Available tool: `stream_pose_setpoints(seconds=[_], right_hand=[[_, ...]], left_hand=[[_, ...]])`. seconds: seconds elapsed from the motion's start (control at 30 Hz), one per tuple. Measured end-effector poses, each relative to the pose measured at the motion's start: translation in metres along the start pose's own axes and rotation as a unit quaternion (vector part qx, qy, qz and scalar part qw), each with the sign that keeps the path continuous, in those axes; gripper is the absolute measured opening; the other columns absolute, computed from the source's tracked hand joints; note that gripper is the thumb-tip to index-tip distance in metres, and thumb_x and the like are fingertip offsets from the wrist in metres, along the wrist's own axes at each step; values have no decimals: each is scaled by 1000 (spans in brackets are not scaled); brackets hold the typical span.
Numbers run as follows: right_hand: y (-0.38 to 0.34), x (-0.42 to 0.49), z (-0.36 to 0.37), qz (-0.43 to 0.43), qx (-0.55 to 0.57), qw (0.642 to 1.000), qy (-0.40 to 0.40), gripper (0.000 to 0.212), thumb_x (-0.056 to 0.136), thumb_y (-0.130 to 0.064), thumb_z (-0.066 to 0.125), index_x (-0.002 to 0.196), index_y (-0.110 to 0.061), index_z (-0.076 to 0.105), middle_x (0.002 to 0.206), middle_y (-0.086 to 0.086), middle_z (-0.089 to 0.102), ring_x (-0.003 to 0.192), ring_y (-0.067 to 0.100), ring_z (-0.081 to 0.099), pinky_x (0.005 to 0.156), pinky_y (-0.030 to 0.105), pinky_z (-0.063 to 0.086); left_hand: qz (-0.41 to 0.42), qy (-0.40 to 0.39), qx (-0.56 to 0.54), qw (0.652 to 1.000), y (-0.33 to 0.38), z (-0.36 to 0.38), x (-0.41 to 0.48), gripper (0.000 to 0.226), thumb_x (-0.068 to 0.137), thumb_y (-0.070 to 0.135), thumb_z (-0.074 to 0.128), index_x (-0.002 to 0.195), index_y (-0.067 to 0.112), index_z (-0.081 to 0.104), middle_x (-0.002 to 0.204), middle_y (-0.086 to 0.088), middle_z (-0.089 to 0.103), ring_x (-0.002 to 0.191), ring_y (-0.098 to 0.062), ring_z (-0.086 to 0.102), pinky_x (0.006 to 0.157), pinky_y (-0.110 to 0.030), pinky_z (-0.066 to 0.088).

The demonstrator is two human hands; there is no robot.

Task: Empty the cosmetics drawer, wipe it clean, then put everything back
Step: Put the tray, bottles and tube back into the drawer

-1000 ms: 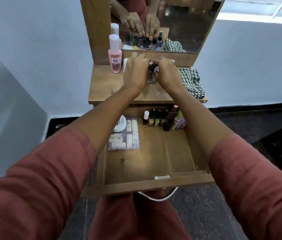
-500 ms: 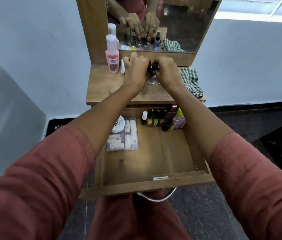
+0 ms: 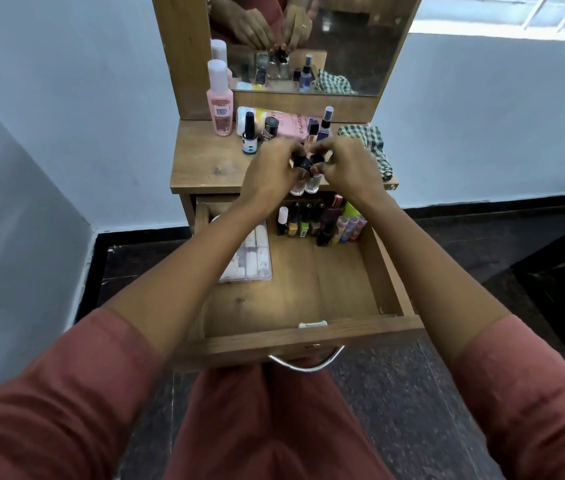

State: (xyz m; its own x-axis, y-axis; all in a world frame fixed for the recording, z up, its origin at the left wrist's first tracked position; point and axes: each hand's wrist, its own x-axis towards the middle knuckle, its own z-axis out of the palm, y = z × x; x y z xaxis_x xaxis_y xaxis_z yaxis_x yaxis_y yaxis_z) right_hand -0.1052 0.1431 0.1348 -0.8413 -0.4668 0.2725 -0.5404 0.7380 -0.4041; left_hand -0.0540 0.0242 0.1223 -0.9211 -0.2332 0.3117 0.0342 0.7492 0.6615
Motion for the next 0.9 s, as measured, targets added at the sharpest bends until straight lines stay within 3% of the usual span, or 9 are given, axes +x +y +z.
stream_pose_setpoints(seconds=[0.17, 0.3, 0.43, 0.6, 0.9], right_hand=[[16, -23, 12, -5, 19, 999, -32, 30, 80, -2, 62, 109, -5, 66, 107, 15, 68, 95, 28, 63, 85, 40, 51], [26, -36, 29, 26, 25, 996, -80, 32, 77, 3, 58, 107, -5, 67, 109, 17, 66, 105, 30, 60, 91, 41, 48], [32, -43, 44, 35, -8, 991, -126, 33, 78, 3, 59, 110, -4, 65, 112, 19, 58, 108, 34, 54, 92, 40, 46], [38, -51, 53, 17, -76, 985, -155, 35, 83, -6, 54, 117, -10, 61, 119, 14, 55, 114, 30, 51, 86, 40, 45], [46, -52, 61, 1, -126, 983, -134, 33, 86, -8, 49, 117, -8, 59, 117, 15, 58, 111, 31, 48, 88, 40, 41]], left_hand=[[-35, -42, -19, 998, -1, 18, -26, 29, 79, 2, 65, 107, 7, 66, 102, -11, 69, 88, -19, 65, 77, -26, 50], [-70, -84, -9, 994, -8, 38, -37, 29, 77, 1, 64, 105, 9, 67, 102, -12, 69, 92, -24, 64, 79, -33, 51], [-91, -120, 0, 989, -21, 57, -44, 30, 74, -2, 63, 102, 9, 68, 100, -13, 67, 90, -26, 64, 76, -29, 47], [-103, -123, -11, 987, -32, 73, -49, 36, 70, -8, 61, 103, 5, 66, 97, -15, 57, 85, -28, 59, 69, -25, 43], [-94, -99, -22, 990, -29, 79, -49, 37, 74, -10, 51, 107, 3, 63, 109, -19, 58, 98, -32, 58, 82, -35, 48]])
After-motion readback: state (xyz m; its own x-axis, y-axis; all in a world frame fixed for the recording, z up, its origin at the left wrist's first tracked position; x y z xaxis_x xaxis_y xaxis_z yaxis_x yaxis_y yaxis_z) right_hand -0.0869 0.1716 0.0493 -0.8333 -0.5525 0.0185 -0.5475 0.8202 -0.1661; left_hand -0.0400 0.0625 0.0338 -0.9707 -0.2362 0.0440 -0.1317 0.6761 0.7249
